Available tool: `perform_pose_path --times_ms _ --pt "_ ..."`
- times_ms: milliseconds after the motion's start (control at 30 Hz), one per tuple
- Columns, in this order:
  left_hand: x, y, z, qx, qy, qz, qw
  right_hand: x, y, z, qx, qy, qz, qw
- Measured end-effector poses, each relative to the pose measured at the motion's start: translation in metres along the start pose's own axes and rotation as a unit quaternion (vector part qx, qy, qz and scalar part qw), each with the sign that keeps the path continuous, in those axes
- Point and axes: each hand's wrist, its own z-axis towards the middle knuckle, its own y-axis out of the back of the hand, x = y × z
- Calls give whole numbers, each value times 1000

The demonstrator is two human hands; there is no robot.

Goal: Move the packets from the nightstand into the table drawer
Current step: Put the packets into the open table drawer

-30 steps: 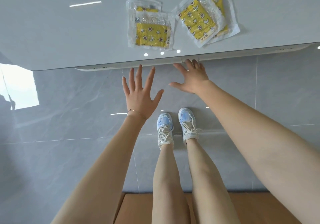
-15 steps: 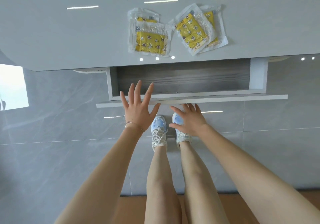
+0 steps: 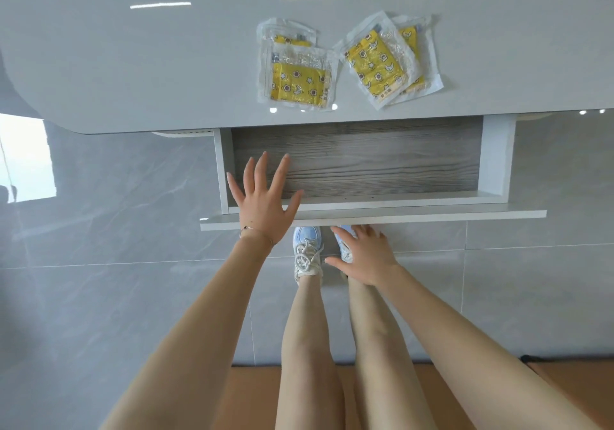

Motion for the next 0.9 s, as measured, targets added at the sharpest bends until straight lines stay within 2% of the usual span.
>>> perform_pose_path --times_ms 67,133,267,400,500,633,767,900 --pt "2 15 7 -12 3 -4 1000 8 13 -15 0 35 13 999" --pt "2 32 13 -20 6 -16 1000 20 38 -26 -36 70 45 996" --pt "-6 59 22 -20 -38 -12 999 36 106 -28 -184 129 108 968" --pt "-14 75 42 -34 -36 -13 999 28 164 -2 -327 166 88 926" --pt "-17 84 70 -45 -5 -42 998 14 197 26 -381 114 67 915" --pt "-22 87 108 -31 79 -93 992 -2 226 59 -428 -6 105 898" --pt "-32 85 138 -20 157 -171 972 -15 246 82 -339 -145 164 915" --pt "-42 84 146 -57 171 -180 967 -19 245 91 -312 -165 190 916"
